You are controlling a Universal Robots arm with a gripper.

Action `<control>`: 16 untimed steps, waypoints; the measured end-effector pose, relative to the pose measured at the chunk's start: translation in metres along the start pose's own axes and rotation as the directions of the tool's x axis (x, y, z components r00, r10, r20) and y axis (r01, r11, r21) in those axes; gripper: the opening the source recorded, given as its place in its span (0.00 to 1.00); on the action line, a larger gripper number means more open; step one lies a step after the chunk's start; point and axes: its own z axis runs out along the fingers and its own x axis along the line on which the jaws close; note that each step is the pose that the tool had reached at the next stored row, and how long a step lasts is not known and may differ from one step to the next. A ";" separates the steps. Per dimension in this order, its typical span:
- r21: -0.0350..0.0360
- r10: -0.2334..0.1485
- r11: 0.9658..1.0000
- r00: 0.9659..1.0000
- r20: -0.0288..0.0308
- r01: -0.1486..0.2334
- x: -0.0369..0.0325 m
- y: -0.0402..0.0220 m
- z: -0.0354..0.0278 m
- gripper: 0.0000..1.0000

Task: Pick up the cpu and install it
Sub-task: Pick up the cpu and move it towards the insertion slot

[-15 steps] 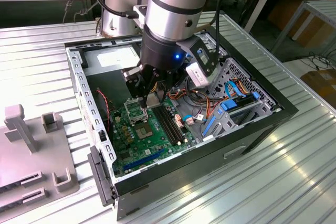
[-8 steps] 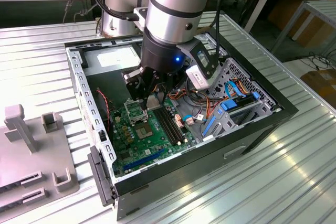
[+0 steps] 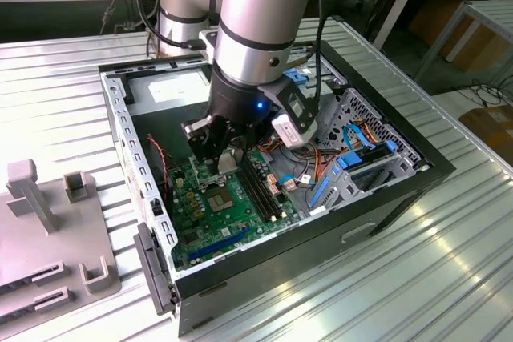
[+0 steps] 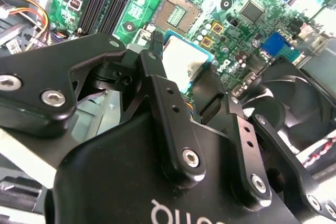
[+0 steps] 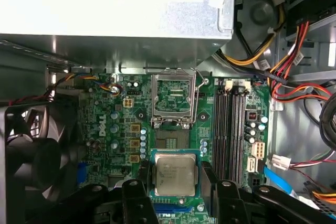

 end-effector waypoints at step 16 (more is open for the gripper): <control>0.000 0.000 1.000 1.000 0.000 0.000 -0.0001 0.0001 0.0078 0.47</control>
